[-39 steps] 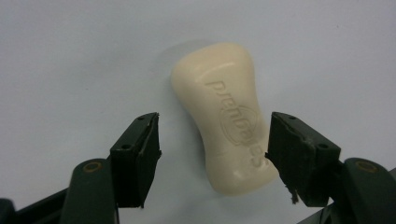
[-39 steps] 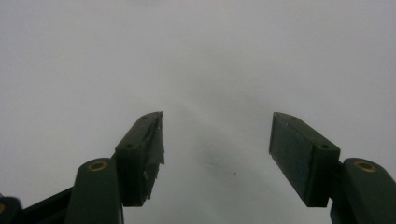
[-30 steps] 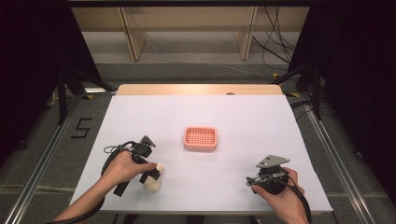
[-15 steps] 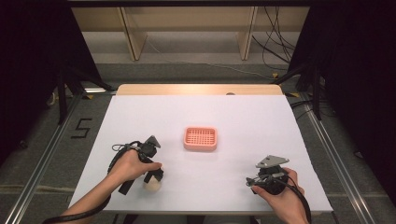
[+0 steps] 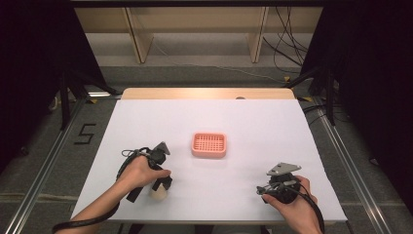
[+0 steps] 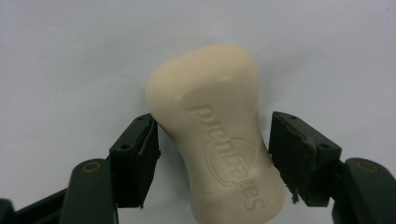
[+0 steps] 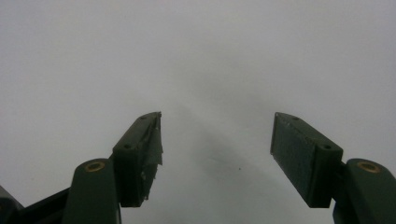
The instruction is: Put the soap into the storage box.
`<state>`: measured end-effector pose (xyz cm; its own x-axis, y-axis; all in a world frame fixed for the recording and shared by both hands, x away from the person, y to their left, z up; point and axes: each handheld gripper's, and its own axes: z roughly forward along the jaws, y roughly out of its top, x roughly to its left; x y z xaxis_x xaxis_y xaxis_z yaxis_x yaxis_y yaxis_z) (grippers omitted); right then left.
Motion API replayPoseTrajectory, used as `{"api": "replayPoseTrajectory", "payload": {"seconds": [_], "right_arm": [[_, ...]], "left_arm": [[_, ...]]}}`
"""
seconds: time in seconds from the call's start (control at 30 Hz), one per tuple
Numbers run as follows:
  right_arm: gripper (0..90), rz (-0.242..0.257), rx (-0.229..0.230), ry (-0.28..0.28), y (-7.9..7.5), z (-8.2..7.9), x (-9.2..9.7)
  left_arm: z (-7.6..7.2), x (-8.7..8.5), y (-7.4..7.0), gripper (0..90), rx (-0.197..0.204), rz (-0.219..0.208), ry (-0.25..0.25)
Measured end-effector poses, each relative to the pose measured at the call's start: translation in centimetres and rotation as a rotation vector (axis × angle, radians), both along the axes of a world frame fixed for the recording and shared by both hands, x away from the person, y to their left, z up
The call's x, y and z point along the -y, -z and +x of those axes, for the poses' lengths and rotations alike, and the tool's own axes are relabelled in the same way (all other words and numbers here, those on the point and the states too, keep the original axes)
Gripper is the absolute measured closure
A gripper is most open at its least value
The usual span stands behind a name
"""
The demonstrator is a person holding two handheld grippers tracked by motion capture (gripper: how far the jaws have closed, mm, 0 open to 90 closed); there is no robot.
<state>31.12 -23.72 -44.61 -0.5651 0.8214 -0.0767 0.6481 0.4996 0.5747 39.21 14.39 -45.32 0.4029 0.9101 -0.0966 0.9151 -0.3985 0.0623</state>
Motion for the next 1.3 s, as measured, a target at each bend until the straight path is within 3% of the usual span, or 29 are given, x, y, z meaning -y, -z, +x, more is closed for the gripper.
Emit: {"api": "replayPoseTrajectory", "payload": {"seconds": [0.03,0.17,0.2,0.37,0.67,0.87,0.9,1.0,1.03,1.3], "right_arm": [[34.5,0.001,-0.001,0.001,0.0,-0.01,-0.02],[34.5,0.0,-0.002,-0.001,0.02,-0.01,-0.01],[34.5,-0.009,0.01,-0.011,0.11,0.07,0.08],[34.4,-0.007,0.009,-0.011,0.12,0.06,0.06],[34.3,-0.006,-0.008,-0.002,0.07,0.02,0.05],[34.1,-0.003,-0.009,-0.003,0.13,0.02,0.05],[34.1,0.002,-0.013,0.002,0.15,-0.03,-0.01],[34.1,-0.002,-0.01,-0.003,0.15,0.02,0.05],[34.0,-0.005,-0.01,-0.004,0.18,0.04,0.06],[33.9,-0.009,-0.012,-0.003,0.18,0.05,0.04]], "left_arm": [[-0.07,0.02,0.21,34.8,0.016,-0.001,-0.001],[-0.1,0.03,0.33,37.1,0.015,0.0,0.001],[-0.04,0.02,0.22,38.0,-0.002,0.011,0.012],[0.1,-0.05,0.46,43.5,0.01,0.033,0.059],[0.26,0.09,0.88,42.5,0.02,0.054,0.08],[0.18,0.13,0.76,47.5,0.008,0.069,0.133],[0.1,0.09,0.83,47.9,0.017,0.069,0.155],[-0.12,0.13,1.03,48.2,0.04,0.053,0.16],[-0.11,0.03,0.97,48.5,0.035,0.058,0.189],[-0.15,-0.09,0.87,48.8,0.025,0.062,0.24]]}}
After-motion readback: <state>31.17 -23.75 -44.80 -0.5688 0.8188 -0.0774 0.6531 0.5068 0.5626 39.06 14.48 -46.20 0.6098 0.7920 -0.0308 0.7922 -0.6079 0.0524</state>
